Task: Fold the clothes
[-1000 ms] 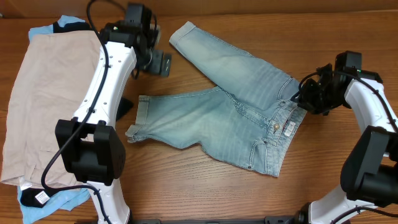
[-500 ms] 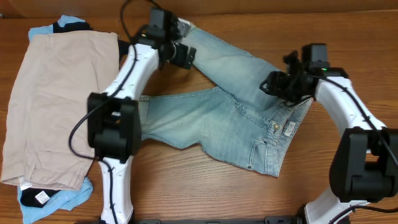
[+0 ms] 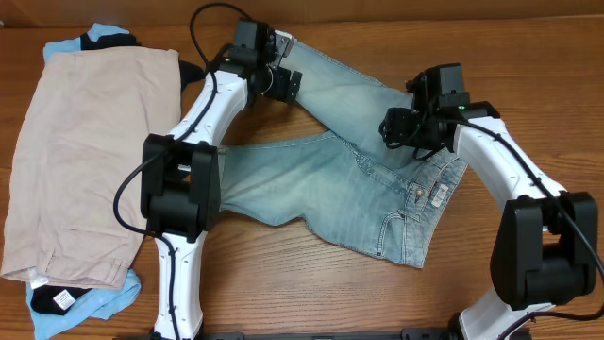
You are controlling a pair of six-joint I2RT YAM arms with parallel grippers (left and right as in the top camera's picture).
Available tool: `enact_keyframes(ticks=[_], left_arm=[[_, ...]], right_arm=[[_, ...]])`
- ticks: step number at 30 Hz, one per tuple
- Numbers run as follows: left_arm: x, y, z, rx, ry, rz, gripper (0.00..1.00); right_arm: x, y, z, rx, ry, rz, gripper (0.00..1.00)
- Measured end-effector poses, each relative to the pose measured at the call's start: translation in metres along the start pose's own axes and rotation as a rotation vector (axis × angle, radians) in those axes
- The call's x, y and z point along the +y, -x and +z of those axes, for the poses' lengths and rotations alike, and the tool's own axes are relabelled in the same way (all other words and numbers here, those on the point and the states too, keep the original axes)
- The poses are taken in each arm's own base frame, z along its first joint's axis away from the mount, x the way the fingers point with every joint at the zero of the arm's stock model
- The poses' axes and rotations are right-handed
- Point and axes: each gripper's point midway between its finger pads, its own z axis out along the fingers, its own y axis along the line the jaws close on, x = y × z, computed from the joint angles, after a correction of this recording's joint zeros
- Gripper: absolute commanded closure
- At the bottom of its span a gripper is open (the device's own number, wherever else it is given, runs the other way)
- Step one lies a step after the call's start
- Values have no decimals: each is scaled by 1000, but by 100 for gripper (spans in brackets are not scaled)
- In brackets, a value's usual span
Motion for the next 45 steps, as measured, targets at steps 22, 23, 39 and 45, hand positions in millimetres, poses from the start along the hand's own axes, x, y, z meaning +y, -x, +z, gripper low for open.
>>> enact_keyframes(ticks=[22,23,39,45], left_arm=[[4,-7,37,-25,19,-332,96],[4,-9,37,-19,19,-333,96],[10,-49,-110,316,167,-369,96],[14,-16,-152,189,211,-317,96]], right_arm=[[-12,4,-2,-12,-32,38,34],[-12,3,-2,-10,-32,39,34],[-19,-27,-4,109,-67,72,34],[-21,-36,-5,145,-73,80,33]])
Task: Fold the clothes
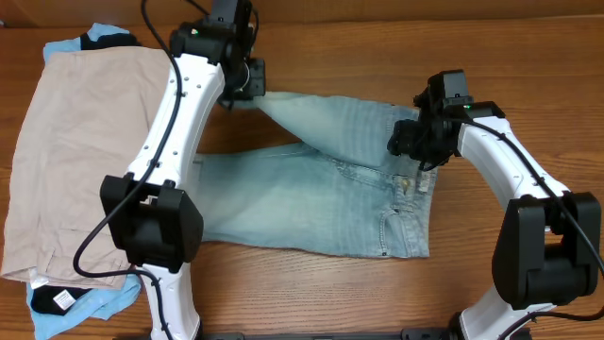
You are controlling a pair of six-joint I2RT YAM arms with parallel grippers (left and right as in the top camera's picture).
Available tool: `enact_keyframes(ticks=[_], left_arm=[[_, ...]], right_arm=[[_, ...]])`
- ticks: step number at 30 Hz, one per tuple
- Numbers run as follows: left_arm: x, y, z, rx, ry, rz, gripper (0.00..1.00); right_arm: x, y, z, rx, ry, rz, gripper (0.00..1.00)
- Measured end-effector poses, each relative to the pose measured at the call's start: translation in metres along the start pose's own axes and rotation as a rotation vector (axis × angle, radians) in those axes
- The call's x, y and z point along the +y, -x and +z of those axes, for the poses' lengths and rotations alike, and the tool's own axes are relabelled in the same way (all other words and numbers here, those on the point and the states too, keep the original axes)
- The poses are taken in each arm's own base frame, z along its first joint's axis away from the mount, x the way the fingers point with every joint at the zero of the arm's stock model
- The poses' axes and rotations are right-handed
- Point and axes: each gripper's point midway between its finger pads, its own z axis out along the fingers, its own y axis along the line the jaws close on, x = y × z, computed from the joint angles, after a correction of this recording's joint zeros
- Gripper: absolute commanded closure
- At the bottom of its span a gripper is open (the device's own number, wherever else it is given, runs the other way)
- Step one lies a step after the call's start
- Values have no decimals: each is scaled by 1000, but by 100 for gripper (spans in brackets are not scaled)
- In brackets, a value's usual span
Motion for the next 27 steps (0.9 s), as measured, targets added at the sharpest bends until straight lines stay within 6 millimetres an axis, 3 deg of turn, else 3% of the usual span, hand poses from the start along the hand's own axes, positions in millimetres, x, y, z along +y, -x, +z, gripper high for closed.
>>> enact_keyframes(ticks=[4,8,14,17,20,22,27], left_arm=[[1,24,14,-86,17,5,96],[5,21,43,-58,45,6,93],[20,-7,101,79,110,21,49],[26,-6,115,75,120,39,23],[34,-3,113,75,130,40,0],[40,-6,106,105,135,33,0],[61,-26,61,258,110,-30,0]], right_arm=[[0,1,0,-2,1,-1,33],[0,1,0,-3,1,-1,33],[1,4,0,-15,4,-4,32],[2,7,0,-28,7,-7,32],[2,9,0,-37,10,-9,30],[3,10,0,-42,11,-11,29],[3,12,0,-50,13,-15,28]])
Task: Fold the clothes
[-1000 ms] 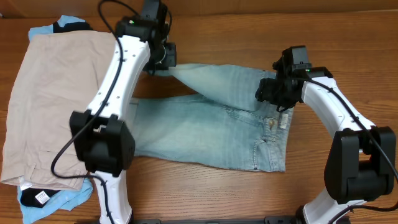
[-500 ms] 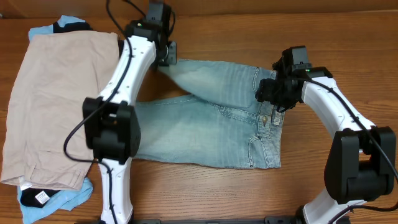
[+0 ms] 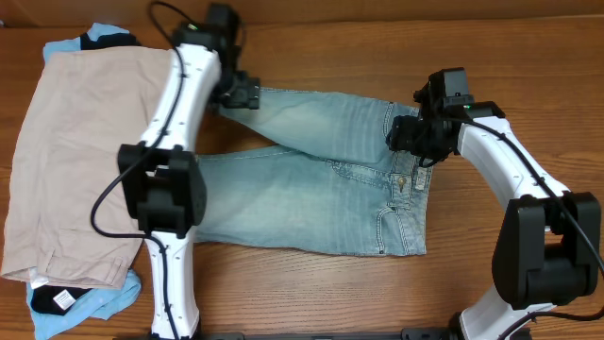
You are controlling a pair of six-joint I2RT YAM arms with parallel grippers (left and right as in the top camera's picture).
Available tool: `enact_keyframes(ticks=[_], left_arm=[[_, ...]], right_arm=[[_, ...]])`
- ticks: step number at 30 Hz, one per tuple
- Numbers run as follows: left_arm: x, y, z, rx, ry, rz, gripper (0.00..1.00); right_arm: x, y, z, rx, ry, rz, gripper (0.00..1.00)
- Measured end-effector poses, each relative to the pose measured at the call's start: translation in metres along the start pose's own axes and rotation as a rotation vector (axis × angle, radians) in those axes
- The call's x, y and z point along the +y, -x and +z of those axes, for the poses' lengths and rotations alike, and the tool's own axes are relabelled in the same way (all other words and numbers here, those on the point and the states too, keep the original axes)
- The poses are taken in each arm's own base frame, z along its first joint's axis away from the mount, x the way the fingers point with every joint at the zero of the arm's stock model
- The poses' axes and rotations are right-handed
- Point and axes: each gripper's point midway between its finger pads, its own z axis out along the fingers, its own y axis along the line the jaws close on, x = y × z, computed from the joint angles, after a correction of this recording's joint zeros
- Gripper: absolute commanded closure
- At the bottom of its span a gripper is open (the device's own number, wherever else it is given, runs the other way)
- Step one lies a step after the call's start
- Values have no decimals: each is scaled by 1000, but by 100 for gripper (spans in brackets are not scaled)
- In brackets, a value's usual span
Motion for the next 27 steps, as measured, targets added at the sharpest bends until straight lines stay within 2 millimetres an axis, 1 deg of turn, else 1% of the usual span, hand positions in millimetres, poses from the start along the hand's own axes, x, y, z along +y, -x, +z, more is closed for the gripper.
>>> enact_keyframes(ticks=[2,5,7,9,10,12,14,15,17,20,22,24,27], left_arm=[[17,-3,-10,23,-6,-40,0],[50,-6,-12,47,-7,-114,9],[68,-8,-10,57,-8,-151,19],[82,-13,-4,81,-8,-179,32],[85,-17,0,100,-7,-177,34],[85,-29,12,149,-4,-171,39],[81,-42,27,197,-3,-156,40],[79,-45,34,208,-4,-153,40],[77,-46,47,203,-8,-145,39],[72,-35,63,145,-21,-117,37],[69,-27,69,110,-31,-98,34],[68,-15,75,55,-43,-77,32],[63,-2,83,-9,-73,-41,32]], right_arm=[[1,3,0,-11,3,-3,28],[2,6,0,-26,7,-6,28],[2,8,0,-31,9,-8,28],[2,8,0,-33,10,-7,28],[2,8,0,-34,10,-8,28],[2,9,0,-34,9,-8,28],[2,8,0,-34,10,-8,28],[2,9,0,-35,10,-8,28],[3,9,0,-37,11,-9,28],[3,10,0,-42,12,-10,28],[3,10,0,-42,12,-10,28],[3,10,0,-41,12,-10,28],[3,10,0,-42,12,-10,28]])
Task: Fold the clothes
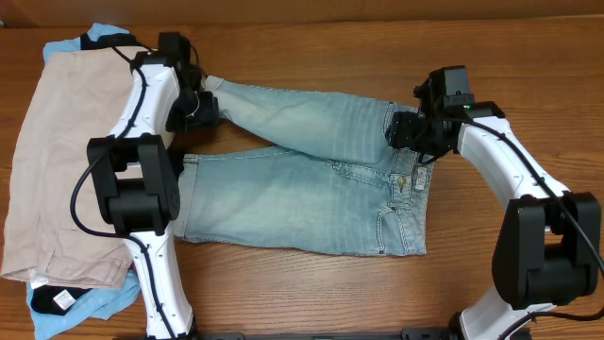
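Light blue jeans (311, 179) lie spread across the table, waistband at the right, both legs running left. The upper leg stretches to the far left, where my left gripper (203, 104) is shut on its hem. My right gripper (404, 132) is shut on the upper corner of the waistband. The lower leg lies flat, its hem partly hidden under the left arm.
A pile of folded clothes, with beige trousers (75, 151) on top of light blue and black garments, lies at the left edge. Bare wooden table (311, 293) shows in front of the jeans and behind them.
My left gripper has moved further left with the hem, so the upper leg is now drawn out longer and straighter. The right gripper has stayed on the waistband.
First the jeans lay skewed, one leg angled to the back, each gripper holding an end. Then the left gripper had carried the leg hem leftward and the waistband sat squarer. Now both legs lie nearly parallel, pointing left.
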You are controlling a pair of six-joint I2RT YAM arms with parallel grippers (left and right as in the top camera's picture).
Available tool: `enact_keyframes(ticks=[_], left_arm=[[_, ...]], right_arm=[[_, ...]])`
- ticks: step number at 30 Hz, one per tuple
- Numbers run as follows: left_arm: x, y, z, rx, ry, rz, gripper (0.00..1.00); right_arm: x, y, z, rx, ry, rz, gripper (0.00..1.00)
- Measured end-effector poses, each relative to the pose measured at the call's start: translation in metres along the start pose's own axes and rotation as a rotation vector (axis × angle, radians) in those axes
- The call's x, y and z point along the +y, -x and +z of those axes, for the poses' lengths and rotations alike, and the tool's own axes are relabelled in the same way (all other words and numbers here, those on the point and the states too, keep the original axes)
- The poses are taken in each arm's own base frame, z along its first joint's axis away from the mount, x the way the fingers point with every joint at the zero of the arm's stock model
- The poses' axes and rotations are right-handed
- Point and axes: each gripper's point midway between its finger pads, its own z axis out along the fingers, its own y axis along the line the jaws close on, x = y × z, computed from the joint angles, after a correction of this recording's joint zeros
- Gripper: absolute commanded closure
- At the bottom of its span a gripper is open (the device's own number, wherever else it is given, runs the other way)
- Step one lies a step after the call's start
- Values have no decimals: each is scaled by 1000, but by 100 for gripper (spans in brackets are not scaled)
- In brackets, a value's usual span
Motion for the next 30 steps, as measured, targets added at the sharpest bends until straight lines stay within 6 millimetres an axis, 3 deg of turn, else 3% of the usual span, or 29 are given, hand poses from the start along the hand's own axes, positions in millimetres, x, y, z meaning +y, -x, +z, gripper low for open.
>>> enact_keyframes(ticks=[7,13,16,17,30], left_arm=[[-16,26,9,-136,-94,61,36],[-26,34,8,-181,-151,82,44],[-29,37,8,-196,-168,85,62],[-30,37,9,-199,-173,88,64],[-45,36,9,-201,-219,137,50]], right_arm=[[0,0,0,-1,0,0,28],[0,0,0,-1,0,0,28],[0,1,0,-2,1,-1,28],[0,1,0,-5,1,-1,28],[1,2,0,-7,2,-2,28]])
